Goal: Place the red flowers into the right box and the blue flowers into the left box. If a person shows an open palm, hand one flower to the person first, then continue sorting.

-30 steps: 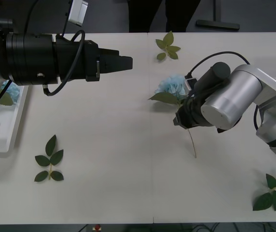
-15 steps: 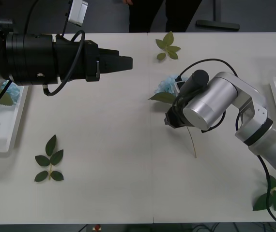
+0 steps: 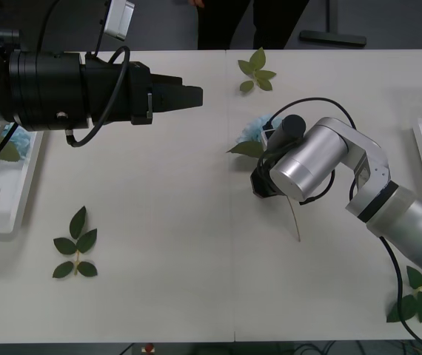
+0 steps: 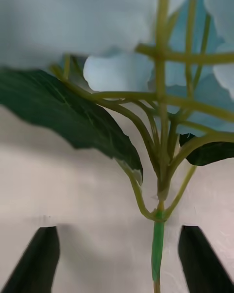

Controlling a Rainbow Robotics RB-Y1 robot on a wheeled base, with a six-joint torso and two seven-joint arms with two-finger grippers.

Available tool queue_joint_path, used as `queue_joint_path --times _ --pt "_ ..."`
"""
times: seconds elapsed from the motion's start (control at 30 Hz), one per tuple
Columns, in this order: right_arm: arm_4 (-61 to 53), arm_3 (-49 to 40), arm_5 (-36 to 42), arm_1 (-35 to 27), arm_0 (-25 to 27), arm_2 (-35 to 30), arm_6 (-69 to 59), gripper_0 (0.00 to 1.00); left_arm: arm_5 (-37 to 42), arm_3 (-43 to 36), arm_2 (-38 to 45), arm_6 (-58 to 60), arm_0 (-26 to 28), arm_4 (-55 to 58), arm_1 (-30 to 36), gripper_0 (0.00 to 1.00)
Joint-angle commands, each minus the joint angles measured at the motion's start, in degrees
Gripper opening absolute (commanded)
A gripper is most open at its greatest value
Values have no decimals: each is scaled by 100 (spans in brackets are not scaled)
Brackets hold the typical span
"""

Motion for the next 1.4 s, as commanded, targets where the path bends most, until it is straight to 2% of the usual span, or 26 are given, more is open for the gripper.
queue_joint_path --times 0.03,0.53,0.77,1.0,1.3,1.4 --pt "-20 -101 -46 37 -152 -88 -220 0 -39 -175 178 -201 92 107 -61 98" --pt "-73 -224 -29 -16 -187 -291 -159 0 -39 -175 178 -219 101 134 -70 99" --pt "-671 -997 323 -403 -179 -906 17 0 -39 -175 178 -237 101 134 -70 98" --pt "-1488 -1762 358 -912 -82 -1539 210 0 -39 -175 178 -237 110 134 -79 98" --pt "-2402 -2149 288 -1106 577 -2945 1441 0 -39 -175 178 -254 110 134 -79 98" --pt "-2446 -2184 130 -1106 709 -3217 1898 0 -39 -175 178 -254 119 134 -79 98"
